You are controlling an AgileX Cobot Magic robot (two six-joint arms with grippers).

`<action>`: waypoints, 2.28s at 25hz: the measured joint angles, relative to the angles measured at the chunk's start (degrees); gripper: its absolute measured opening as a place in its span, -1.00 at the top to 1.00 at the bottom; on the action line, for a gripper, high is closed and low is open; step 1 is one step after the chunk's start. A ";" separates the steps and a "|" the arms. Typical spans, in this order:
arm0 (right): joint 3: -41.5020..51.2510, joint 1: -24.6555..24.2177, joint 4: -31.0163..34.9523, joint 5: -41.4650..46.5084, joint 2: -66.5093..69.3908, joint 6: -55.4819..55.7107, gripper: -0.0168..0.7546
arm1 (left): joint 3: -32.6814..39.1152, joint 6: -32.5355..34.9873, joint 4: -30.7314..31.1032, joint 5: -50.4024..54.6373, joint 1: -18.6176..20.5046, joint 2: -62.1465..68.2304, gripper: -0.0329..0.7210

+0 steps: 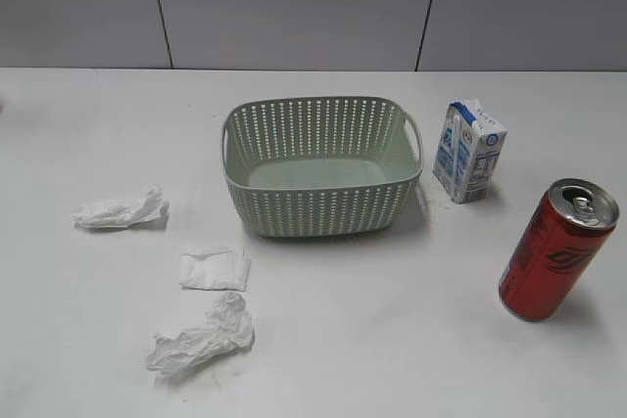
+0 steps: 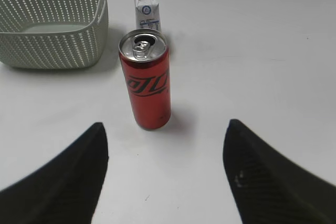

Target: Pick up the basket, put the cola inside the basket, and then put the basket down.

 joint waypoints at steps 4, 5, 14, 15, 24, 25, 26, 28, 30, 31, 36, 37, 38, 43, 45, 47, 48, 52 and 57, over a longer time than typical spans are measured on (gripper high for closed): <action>0.00 0.00 0.00 0.00 0.00 0.00 -0.39 | 0.00 0.00 0.00 0.00 0.00 0.00 -0.70; 0.00 0.00 0.00 0.00 0.00 0.00 -0.39 | 0.00 0.00 0.00 0.00 0.00 0.00 -0.69; 0.00 0.00 0.00 0.00 0.00 0.00 -0.39 | 0.00 0.00 0.00 0.00 0.00 0.00 -0.67; 0.00 0.00 0.00 0.00 0.00 0.00 -0.39 | 0.00 0.00 0.00 0.00 0.00 0.00 -0.67; 0.00 0.00 0.00 0.00 0.00 0.00 -0.39 | 0.00 0.00 0.00 0.00 0.00 0.00 -0.66; 0.00 0.00 0.00 0.00 0.00 0.00 -0.39 | 0.00 0.00 0.00 0.00 0.00 0.00 -0.66; 0.00 0.00 0.00 0.00 0.00 0.00 -0.39 | 0.00 0.00 0.00 0.00 0.00 0.00 -0.66; 0.00 0.00 0.00 0.00 0.00 0.00 -0.39 | 0.00 0.00 0.00 0.00 0.00 0.00 -0.66; 0.00 0.00 0.00 0.00 0.00 0.00 -0.39 | 0.00 0.00 0.00 0.00 0.00 0.00 -0.66; 0.00 0.00 0.00 0.00 0.00 0.00 -0.39 | 0.00 0.00 0.00 0.00 0.00 0.00 -0.66; 0.00 0.00 0.00 0.00 0.00 0.00 -0.39 | 0.00 0.00 0.00 0.00 0.00 0.00 -0.65; 0.00 0.00 0.00 0.00 0.00 0.00 -0.39 | 0.00 0.00 0.00 0.00 0.00 0.00 -0.65; 0.00 0.00 0.00 0.00 0.00 0.00 -0.39 | 0.00 0.00 0.00 0.00 0.00 0.00 -0.65; 0.00 0.00 0.00 0.00 0.00 0.00 -0.39 | 0.00 0.00 0.00 0.00 0.00 0.00 -0.65; 0.00 0.00 0.00 0.00 0.00 0.00 -0.39 | 0.00 0.00 0.00 0.00 0.00 0.00 -0.65; 0.00 0.00 0.00 0.00 0.00 0.00 -0.39 | 0.00 0.00 0.00 0.00 0.00 0.00 -0.65; 0.00 0.00 0.00 0.00 0.00 0.00 -0.39 | 0.00 0.00 0.00 0.00 0.00 0.00 -0.65; 0.00 0.00 0.00 0.00 0.00 0.00 -0.39 | 0.00 0.00 0.00 0.00 0.00 0.00 -0.64; 0.00 0.00 0.00 0.00 0.00 0.00 -0.39 | -0.66 0.00 0.00 -1.19 0.00 0.07 -0.62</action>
